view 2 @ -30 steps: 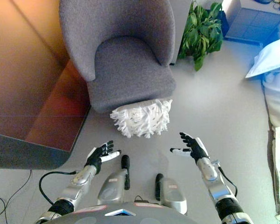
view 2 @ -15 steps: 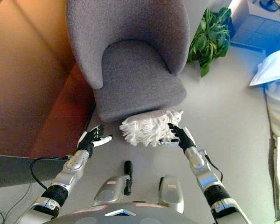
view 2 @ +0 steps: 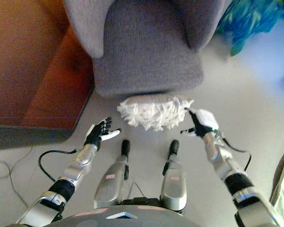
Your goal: Pick up the pillow and put it on the sofa.
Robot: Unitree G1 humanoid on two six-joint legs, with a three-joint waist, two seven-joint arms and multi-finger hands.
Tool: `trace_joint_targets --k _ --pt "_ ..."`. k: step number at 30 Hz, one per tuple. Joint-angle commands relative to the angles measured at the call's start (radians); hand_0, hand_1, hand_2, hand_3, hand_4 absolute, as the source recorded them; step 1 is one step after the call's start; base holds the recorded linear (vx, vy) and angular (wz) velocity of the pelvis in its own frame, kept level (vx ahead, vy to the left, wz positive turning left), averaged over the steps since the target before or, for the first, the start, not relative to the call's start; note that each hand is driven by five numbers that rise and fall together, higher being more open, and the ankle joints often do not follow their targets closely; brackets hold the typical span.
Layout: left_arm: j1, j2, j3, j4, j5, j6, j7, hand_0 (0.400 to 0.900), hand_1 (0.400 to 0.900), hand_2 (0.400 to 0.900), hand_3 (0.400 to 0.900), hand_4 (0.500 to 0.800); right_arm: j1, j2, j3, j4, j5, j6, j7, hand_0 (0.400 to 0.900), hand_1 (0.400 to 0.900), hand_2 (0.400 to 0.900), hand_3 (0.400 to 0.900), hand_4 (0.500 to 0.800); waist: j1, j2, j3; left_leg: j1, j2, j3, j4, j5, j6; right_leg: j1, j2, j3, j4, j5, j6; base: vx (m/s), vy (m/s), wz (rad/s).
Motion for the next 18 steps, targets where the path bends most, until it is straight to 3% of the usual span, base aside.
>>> trace_joint_targets --k 1,13,18 --pt "-0.077 0.022 0.017 -0.071 -0.023 -0.069 0.032 0.900 0.900 0.900 0.900 0.800 -0.095 -0.054 -0.020 -0.096 -0.066 -0.006 -0.116 0.900 0.900 0.900 0.900 0.800 -0.007 -0.059 -0.010 -0.024 0.036 0.034 0.103 -0.108 -0.021 -0.109 -0.111 0.026 0.158 -0.024 0.092 -0.07 -0.014 0.11" --pt "-0.144 0.022 0.015 -0.100 -0.053 -0.097 0.087 0.900 0.900 0.900 0.900 0.800 -0.203 -0.067 -0.005 -0.105 -0.110 0.004 -0.236 0.900 0.900 0.900 0.900 0.800 -0.011 -0.035 0.055 -0.295 -0.005 0.066 0.293 -0.166 -0.020 -0.382 -0.126 0.107 0.330 -0.050 0.098 -0.06 0.028 -0.07" --pt "-0.154 0.034 0.008 -0.193 -0.079 -0.115 0.108 0.900 0.900 0.900 0.900 0.800 -0.262 -0.051 0.000 -0.095 -0.102 0.015 -0.272 0.900 0.900 0.900 0.900 0.800 -0.007 -0.025 0.078 -0.436 -0.029 0.057 0.390 -0.191 -0.012 -0.502 -0.131 0.130 0.409 -0.072 0.092 -0.05 0.030 0.01"
